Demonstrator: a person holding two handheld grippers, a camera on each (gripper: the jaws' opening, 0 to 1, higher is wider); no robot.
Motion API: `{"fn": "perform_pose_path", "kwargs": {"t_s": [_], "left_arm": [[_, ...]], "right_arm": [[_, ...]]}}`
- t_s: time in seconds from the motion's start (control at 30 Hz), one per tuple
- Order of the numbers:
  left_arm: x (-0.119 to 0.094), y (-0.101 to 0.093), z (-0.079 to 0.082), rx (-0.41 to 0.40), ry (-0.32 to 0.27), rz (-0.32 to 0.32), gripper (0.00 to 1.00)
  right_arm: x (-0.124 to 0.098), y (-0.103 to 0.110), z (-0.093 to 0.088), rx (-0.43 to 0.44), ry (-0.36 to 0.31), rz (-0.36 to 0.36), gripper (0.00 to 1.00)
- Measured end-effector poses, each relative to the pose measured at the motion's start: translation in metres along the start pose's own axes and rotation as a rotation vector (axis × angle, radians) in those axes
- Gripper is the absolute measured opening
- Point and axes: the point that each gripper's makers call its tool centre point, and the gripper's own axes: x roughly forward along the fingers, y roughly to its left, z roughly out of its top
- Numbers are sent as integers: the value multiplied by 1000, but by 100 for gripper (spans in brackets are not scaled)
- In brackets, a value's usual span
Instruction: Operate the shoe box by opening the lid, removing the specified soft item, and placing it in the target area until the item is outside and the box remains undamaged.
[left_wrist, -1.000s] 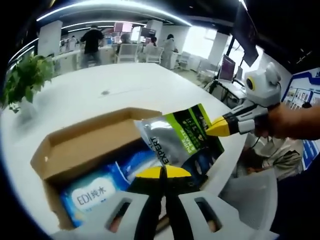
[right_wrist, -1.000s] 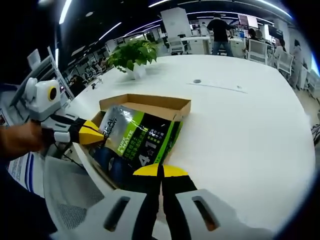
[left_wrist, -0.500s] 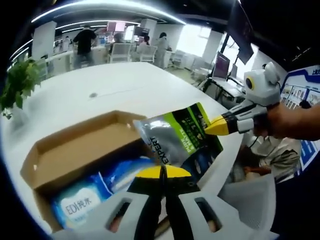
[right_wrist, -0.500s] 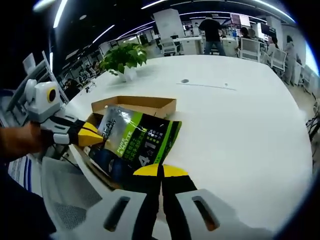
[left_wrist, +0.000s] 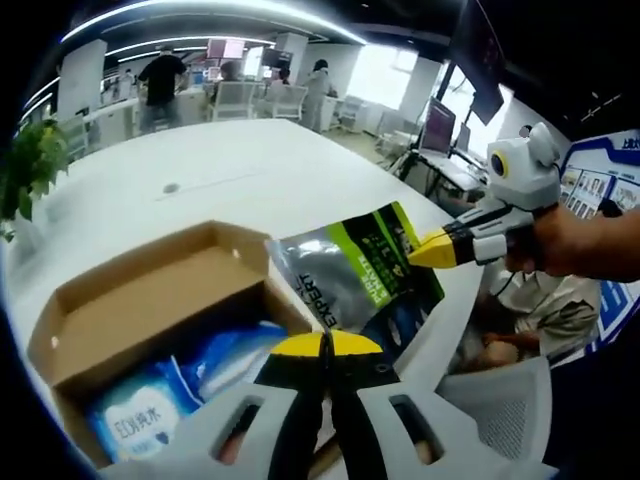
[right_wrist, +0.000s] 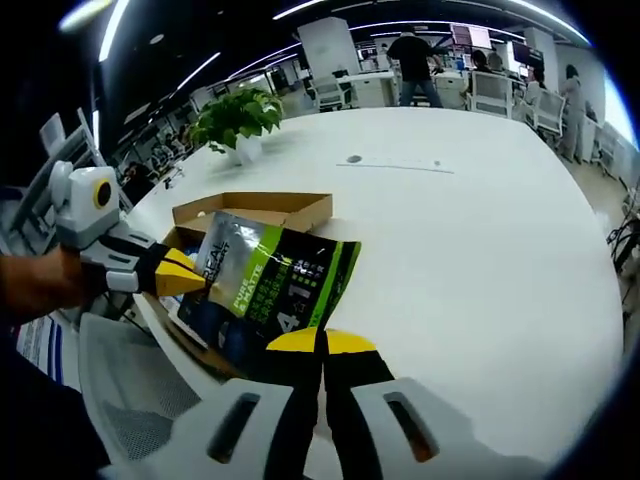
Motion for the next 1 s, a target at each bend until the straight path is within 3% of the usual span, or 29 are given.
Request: {"fn": "perform_pose_path", "kwargs": {"t_s": [1.0], "left_arm": [[58, -26, 10, -1, 42, -45, 0]], "right_arm": [[-9, -60, -12, 58, 11, -33, 0]]}}
